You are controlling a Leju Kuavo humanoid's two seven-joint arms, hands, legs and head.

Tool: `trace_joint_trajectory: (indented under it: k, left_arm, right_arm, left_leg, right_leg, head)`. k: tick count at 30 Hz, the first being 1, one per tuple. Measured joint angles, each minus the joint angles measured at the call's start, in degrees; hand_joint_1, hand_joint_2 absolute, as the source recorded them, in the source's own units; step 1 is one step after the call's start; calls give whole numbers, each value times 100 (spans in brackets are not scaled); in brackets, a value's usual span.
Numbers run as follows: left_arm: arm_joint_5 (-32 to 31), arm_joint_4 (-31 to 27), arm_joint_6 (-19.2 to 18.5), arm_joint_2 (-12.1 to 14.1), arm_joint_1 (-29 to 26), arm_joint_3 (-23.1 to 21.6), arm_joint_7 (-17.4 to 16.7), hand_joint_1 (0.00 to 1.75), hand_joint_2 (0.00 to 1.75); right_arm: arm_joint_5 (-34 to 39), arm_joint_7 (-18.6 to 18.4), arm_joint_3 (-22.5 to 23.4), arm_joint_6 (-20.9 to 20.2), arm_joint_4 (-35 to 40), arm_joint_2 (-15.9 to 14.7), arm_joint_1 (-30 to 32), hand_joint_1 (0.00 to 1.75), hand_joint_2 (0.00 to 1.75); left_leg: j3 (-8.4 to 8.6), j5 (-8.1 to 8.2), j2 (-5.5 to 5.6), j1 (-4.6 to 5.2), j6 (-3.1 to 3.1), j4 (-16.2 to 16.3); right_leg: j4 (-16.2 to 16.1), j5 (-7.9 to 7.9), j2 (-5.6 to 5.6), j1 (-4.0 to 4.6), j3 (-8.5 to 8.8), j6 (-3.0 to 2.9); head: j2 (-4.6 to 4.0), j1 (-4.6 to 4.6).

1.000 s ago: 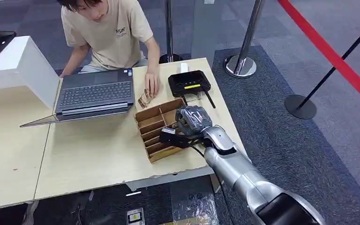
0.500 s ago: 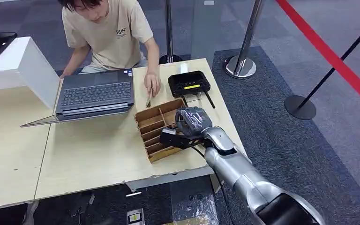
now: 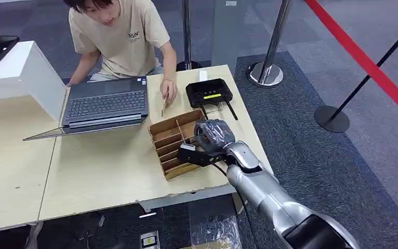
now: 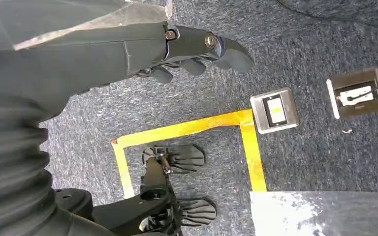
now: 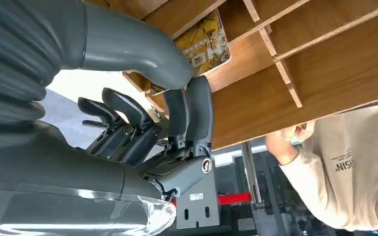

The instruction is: Pass the card to the sensor for recognition and then transmit it.

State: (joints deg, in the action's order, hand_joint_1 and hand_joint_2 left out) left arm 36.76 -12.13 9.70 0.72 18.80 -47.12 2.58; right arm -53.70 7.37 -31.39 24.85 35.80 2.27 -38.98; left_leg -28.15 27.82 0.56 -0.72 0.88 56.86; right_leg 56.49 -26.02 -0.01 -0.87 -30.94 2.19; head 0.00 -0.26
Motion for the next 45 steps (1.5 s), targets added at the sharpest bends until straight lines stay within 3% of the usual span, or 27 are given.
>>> trace_joint_trajectory:
  k: [21, 45]
  left_arm:
    - [-35, -4, 7, -15, 138, 24, 92, 0, 175]
    - [-96, -7, -42, -15, 149, 120, 194, 0, 175]
  right_arm:
    - [0, 39, 0, 172, 291, -168, -66, 175, 175]
    - [11, -72, 13, -20, 1038, -315, -126, 175, 175]
  left_leg:
    - [-13, 0, 1, 0, 0, 0]
    - [-22, 0, 1, 0, 0, 0]
  right_leg:
    - [0, 0, 0, 0, -12, 0]
    - [1, 0, 0, 0, -18, 1]
  head:
    - [0, 0]
    - [0, 0]
